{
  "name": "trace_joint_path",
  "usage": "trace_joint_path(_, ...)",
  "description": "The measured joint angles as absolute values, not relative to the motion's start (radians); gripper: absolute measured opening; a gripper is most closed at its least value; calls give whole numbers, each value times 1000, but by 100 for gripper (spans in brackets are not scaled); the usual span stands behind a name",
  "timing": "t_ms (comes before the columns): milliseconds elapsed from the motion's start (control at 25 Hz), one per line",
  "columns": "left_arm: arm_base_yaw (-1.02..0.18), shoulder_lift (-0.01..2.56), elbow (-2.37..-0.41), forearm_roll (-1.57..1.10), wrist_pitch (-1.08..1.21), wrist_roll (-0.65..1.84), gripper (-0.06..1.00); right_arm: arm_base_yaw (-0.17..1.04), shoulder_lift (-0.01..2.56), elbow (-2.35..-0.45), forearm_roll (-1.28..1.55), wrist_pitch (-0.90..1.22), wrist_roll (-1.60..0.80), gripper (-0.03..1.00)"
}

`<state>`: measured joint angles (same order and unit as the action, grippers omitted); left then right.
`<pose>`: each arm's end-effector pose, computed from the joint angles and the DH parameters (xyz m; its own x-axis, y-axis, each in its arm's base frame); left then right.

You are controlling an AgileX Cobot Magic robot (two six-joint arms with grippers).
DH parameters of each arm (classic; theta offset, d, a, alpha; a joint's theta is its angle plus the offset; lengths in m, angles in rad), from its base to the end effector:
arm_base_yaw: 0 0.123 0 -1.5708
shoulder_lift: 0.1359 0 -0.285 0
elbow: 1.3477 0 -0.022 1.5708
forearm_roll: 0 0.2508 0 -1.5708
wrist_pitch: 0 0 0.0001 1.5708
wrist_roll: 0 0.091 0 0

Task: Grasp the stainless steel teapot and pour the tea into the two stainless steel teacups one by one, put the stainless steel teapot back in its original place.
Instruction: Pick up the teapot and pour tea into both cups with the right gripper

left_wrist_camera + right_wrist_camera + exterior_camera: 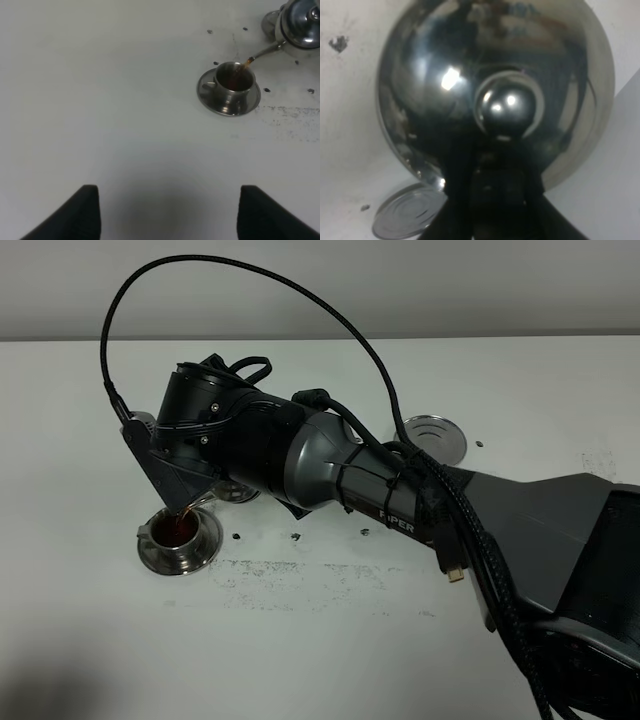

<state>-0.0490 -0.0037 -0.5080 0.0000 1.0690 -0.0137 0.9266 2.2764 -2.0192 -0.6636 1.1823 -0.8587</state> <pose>-0.0067 0.0003 0.2788 -0.4531 0.0085 -0.8914 0.0428 0.9990 -0.0122 0.3334 0.3575 0.2209 0.2684 -0.8896 0.3697 -0.7489 -0.4340 -0.5008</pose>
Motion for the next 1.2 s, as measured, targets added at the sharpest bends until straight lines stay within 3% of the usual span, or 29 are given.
trace_joint_path(960, -49, -4, -508, 0, 1069, -14, 56, 835, 2219, -2019, -372, 1194, -831, 20)
trace_joint_path(1200, -48, -4, -508, 0, 1069, -14, 56, 822, 2049, -1859, -239, 1110, -734, 20)
